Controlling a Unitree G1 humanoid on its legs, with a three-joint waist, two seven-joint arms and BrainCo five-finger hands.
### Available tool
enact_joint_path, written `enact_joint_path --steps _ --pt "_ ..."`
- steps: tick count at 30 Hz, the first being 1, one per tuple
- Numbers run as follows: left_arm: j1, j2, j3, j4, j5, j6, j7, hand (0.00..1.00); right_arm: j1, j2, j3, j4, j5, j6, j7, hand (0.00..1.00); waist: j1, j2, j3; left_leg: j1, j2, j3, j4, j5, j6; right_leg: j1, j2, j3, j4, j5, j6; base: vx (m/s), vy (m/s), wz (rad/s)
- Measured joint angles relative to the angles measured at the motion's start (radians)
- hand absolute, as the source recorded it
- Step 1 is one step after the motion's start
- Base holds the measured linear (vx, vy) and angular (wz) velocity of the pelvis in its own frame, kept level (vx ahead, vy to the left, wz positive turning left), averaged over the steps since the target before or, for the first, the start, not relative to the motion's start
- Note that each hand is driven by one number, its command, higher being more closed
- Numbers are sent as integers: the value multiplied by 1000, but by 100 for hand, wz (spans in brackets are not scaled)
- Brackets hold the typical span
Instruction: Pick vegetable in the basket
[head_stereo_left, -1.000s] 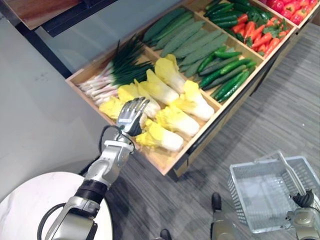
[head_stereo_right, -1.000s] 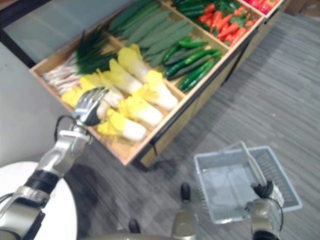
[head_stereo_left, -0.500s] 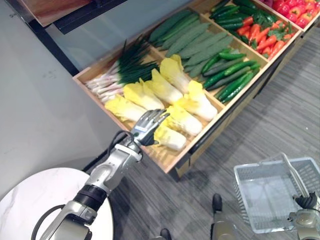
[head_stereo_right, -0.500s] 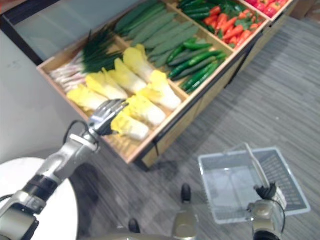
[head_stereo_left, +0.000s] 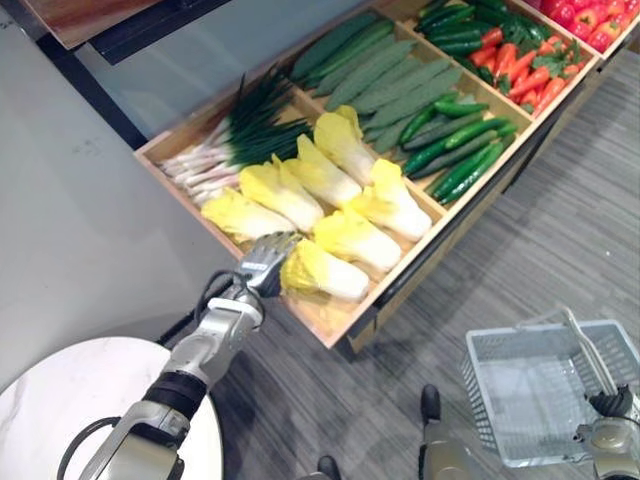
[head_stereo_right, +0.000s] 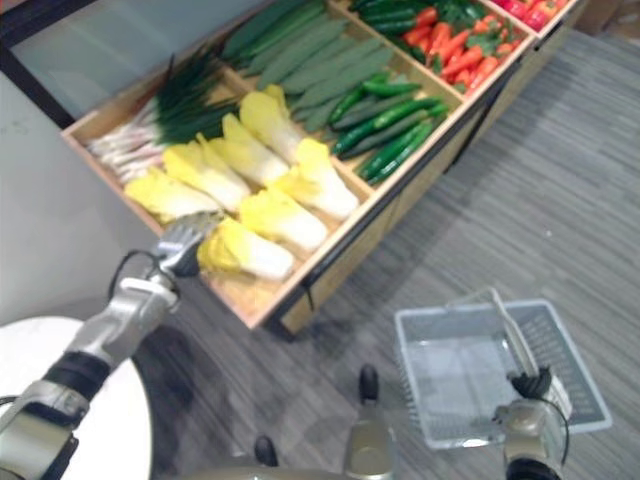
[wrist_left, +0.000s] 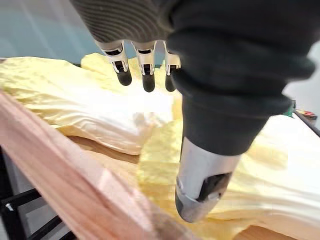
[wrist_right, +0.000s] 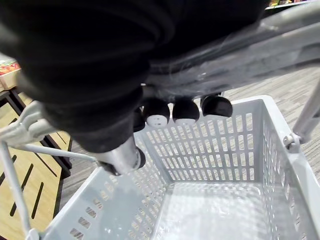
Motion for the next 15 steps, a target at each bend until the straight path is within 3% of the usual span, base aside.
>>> enact_joint_path --steps 15 --pt "-61 -48 26 81 -10 29 47 0 -66 0 -11 72 27 4 -1 100 -6 -10 4 -30 1 1 1 0 0 -32 2 1 0 0 0 2 -1 0"
